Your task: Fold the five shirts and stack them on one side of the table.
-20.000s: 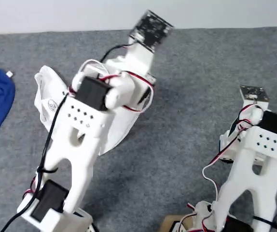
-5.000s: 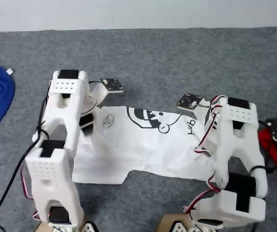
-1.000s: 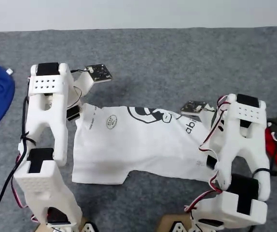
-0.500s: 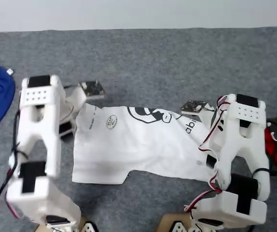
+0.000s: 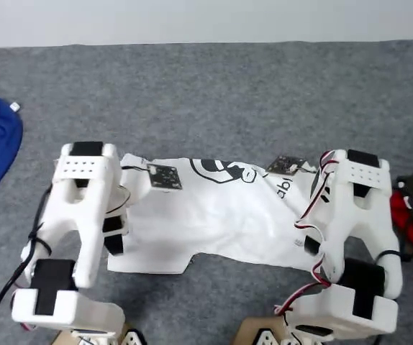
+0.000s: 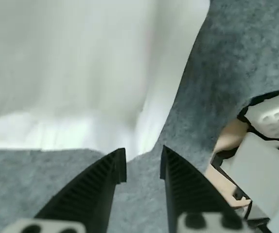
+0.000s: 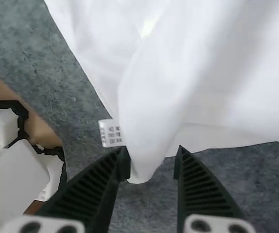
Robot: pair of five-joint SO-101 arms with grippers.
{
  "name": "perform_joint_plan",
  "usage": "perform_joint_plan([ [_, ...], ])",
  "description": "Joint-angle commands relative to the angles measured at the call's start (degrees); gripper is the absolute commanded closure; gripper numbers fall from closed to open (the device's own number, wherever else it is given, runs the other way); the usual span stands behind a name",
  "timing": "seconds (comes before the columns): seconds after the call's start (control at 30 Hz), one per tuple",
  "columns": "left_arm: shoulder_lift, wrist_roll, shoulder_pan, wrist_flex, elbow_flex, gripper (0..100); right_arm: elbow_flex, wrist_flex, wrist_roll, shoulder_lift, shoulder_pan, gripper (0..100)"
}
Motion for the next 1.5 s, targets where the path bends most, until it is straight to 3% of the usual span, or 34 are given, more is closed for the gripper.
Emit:
perform_joint_plan([
  [0.0,-0.09,-0.35,3.16,-0.88,-0.31,87,-0.18,-0.22,-0.53,-0.75,-0.66,83.7],
  [0.27,0.09,1.58,9.23,-2.20,-3.74,87,-0.18,-1.19,-0.62,-0.48,-1.36,83.7],
  [0.5,0.35,1.58,9.67,-2.64,-3.74,87,0.18,-4.09,-0.62,-0.22,-3.56,84.2],
  [0.77,0.44,1.49,9.85,-4.13,-3.82,87,3.16,-7.87,-0.53,-0.22,-5.93,99.1],
  [1.47,8.53,1.32,10.11,-11.16,-3.47,87,3.16,-7.78,-0.53,-0.22,-5.93,98.7],
])
